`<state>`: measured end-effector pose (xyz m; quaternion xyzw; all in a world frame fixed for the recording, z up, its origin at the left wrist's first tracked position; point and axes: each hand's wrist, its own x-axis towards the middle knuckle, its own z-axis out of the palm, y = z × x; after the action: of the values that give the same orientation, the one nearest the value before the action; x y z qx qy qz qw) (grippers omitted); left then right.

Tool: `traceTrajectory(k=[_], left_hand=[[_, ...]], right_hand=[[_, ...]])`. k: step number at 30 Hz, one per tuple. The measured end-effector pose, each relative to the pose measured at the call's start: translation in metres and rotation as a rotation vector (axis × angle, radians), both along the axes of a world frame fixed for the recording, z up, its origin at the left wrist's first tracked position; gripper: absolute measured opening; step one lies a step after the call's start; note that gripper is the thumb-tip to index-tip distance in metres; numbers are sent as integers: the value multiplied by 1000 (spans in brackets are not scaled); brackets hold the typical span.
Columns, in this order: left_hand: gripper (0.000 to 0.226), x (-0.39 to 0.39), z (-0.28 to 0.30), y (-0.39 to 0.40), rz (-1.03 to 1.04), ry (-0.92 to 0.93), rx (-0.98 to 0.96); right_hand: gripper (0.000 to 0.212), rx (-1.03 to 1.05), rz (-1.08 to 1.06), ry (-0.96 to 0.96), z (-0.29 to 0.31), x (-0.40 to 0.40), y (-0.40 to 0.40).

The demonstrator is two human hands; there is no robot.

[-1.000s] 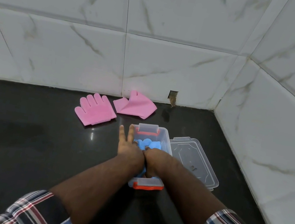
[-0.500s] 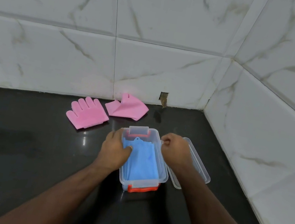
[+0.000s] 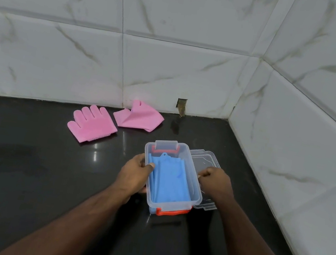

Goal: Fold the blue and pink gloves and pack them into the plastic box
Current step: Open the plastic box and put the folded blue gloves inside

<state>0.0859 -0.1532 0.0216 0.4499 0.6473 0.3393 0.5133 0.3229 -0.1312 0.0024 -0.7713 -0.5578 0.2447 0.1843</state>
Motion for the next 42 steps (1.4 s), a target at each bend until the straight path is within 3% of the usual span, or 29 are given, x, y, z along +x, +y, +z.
traceTrajectory(k=[2,8,10,14,19,23,33,42], left_hand=[[36,8,2,1,-10,-5,3],[39,27,3,5,-21,-4,-18],[39,30,2,7,-16,-11,-16],[40,30,3,10,-9,11,-17],[39,32,5,12,-1,-18,-9],[38,39,6,16,-10,-37,-16],[38,48,5,22,-16,-48,-20],[33,63,0,29,-27,-218,-46]], right_hand=[[10,-27,20,-41,-3,10,2],[50,-106,-166,-205,-4,50,6],[47,-166,-180,-132,-4,61,9],[7,-12,-235,-82,6,77,13],[29,256,-242,-35,45,87,26],[32,354,-267,-26,68,98,40],[18,20,-250,-49,17,102,14],[20,-98,-215,-91,6,112,7]])
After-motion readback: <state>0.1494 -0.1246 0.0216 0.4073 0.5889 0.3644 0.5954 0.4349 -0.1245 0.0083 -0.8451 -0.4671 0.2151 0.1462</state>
